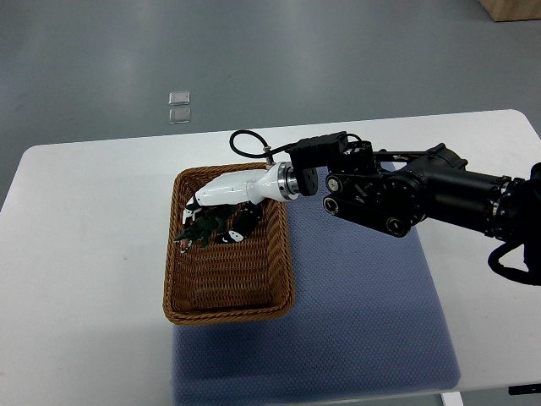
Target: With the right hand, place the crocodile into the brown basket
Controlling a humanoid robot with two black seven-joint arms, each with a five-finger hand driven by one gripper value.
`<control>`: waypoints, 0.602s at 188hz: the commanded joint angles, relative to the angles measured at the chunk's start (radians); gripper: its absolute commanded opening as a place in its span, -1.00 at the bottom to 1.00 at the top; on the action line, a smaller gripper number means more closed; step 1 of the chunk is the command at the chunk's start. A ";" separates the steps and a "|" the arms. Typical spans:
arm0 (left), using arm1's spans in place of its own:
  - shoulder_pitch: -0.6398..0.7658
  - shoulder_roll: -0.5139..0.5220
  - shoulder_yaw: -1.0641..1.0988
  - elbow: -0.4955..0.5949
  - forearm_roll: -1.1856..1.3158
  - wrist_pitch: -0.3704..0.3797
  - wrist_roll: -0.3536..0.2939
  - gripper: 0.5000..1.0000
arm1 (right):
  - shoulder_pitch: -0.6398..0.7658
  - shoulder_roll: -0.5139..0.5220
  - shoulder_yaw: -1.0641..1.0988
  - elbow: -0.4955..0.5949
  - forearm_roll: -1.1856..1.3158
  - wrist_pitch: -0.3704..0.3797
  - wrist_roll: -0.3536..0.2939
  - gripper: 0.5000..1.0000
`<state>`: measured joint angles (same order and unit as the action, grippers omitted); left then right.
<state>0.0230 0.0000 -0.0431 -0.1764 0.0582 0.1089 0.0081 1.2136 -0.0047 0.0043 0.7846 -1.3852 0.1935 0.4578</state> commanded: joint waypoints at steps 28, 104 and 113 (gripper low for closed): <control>-0.003 0.000 0.000 0.000 0.000 0.000 0.000 1.00 | 0.003 -0.012 0.013 -0.001 0.012 0.001 -0.001 0.64; -0.006 0.000 0.000 0.000 0.000 0.000 0.000 1.00 | -0.002 -0.115 0.171 -0.007 0.023 0.015 -0.004 0.65; -0.008 0.000 -0.001 0.000 0.000 0.000 0.000 1.00 | -0.009 -0.138 0.213 -0.008 0.043 0.015 -0.014 0.65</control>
<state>0.0169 0.0000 -0.0429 -0.1764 0.0576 0.1089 0.0079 1.2162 -0.1054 0.1493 0.7791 -1.3645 0.2068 0.4550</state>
